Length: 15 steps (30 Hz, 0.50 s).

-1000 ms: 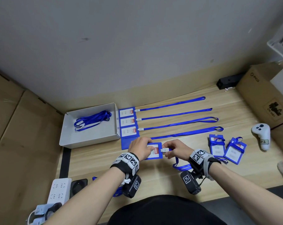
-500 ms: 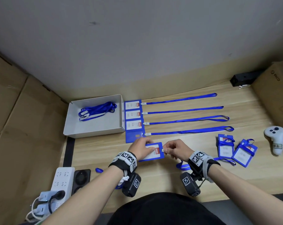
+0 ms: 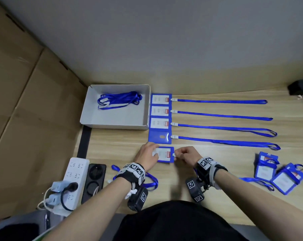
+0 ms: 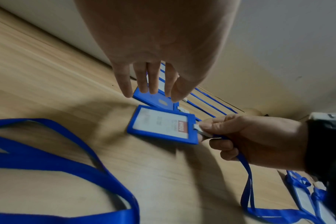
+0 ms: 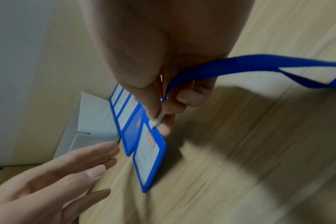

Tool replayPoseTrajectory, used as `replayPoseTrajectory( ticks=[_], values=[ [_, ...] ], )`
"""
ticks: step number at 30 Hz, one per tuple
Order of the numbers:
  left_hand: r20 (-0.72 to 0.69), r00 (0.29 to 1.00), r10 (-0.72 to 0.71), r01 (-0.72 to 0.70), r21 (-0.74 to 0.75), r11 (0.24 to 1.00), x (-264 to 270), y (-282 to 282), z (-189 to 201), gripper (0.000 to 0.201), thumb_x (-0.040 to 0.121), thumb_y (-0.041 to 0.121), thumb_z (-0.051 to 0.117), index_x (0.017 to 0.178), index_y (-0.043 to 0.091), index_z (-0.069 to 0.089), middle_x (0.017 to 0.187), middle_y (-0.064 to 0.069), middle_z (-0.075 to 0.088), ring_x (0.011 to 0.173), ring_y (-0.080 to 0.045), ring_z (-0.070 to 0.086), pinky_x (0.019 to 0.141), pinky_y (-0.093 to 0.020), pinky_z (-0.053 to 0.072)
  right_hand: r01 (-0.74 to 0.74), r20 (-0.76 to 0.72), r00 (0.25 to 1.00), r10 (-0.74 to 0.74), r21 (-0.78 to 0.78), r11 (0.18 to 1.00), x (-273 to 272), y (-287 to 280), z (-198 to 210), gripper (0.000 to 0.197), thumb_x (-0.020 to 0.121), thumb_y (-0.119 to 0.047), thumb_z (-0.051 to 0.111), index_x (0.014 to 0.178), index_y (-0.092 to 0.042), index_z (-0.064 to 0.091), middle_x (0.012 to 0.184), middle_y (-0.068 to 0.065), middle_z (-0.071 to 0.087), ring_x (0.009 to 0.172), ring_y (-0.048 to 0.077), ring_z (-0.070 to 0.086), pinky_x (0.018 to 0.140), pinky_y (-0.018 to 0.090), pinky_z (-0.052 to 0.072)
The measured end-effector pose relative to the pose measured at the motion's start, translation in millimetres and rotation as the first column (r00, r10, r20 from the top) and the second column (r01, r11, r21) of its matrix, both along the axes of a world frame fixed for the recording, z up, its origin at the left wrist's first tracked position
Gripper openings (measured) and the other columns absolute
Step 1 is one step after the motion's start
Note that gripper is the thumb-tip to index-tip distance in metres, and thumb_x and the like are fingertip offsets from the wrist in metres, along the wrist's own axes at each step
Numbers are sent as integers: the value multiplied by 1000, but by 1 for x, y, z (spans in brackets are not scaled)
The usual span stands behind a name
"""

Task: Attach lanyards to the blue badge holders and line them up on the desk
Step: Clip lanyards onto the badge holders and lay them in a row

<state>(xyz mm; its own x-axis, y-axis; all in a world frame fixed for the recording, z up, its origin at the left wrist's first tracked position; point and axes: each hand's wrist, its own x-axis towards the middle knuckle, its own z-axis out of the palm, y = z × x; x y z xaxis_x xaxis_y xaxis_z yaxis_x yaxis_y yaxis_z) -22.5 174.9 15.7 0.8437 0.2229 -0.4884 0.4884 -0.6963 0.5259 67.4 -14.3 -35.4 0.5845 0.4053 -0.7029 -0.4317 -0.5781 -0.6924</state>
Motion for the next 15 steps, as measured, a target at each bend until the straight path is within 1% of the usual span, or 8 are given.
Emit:
replayPoseTrajectory(
  ticks=[2,4,5,7,9,10,12,15],
  values=[
    [-32,999,-40,39,-13,999,1,-1,-3,42,92,15,54,134,16,58,141,2,50,130,-20,46,106,-25,35,-21,-23,1000,22,10,1000,3,7,1,16,93,-14,64,91,-3,74,75,4,71,45,2,48,46,13,39],
    [-122,984,-129,123,-60,991,2,-4,-8,45,94,17,51,139,16,54,148,0,44,135,-20,42,108,-23,31,-59,-11,998,59,4,998,6,13,1,20,91,-19,67,89,-1,75,73,4,70,45,3,47,46,13,37],
    [-180,965,-192,181,-77,981,2,-6,-12,49,94,18,50,142,17,49,154,-1,36,140,-21,37,111,-24,28,-82,1,997,82,-19,996,8,13,1,21,90,-22,68,86,-3,76,69,1,70,46,3,48,48,12,37],
    [-284,910,-301,298,-55,953,-1,-10,-19,56,93,21,47,149,21,40,164,1,14,147,-22,23,117,-30,24,-104,10,994,105,-74,992,10,12,-1,21,89,-24,69,75,-10,75,59,-4,65,50,3,51,54,14,39],
    [-361,864,-350,377,4,926,-2,-14,-23,61,91,24,45,151,26,34,165,5,0,148,-22,16,117,-37,27,-113,22,993,117,-120,986,12,6,-2,28,89,-18,64,62,-14,66,57,-4,56,54,9,46,57,21,40],
    [-389,847,-362,403,26,915,-2,-16,-23,62,91,25,44,151,27,31,165,5,-3,148,-23,14,116,-40,29,-129,24,991,133,-134,983,13,3,-1,28,88,-16,60,60,-15,61,59,-1,51,58,12,42,58,24,39],
    [-425,821,-380,442,52,896,0,-20,-22,64,90,26,42,152,28,26,165,5,-7,148,-24,12,114,-43,31,-148,34,987,155,-144,978,16,-4,5,24,85,-12,56,61,-16,58,62,3,44,62,16,38,58,26,36],
    [-456,796,-399,478,68,876,3,-26,-19,64,91,26,42,153,27,23,164,2,-8,147,-26,10,111,-45,33,-140,77,984,158,-199,970,23,-21,11,27,85,-9,57,60,-14,65,55,-4,48,52,11,41,52,19,38]
  ],
)
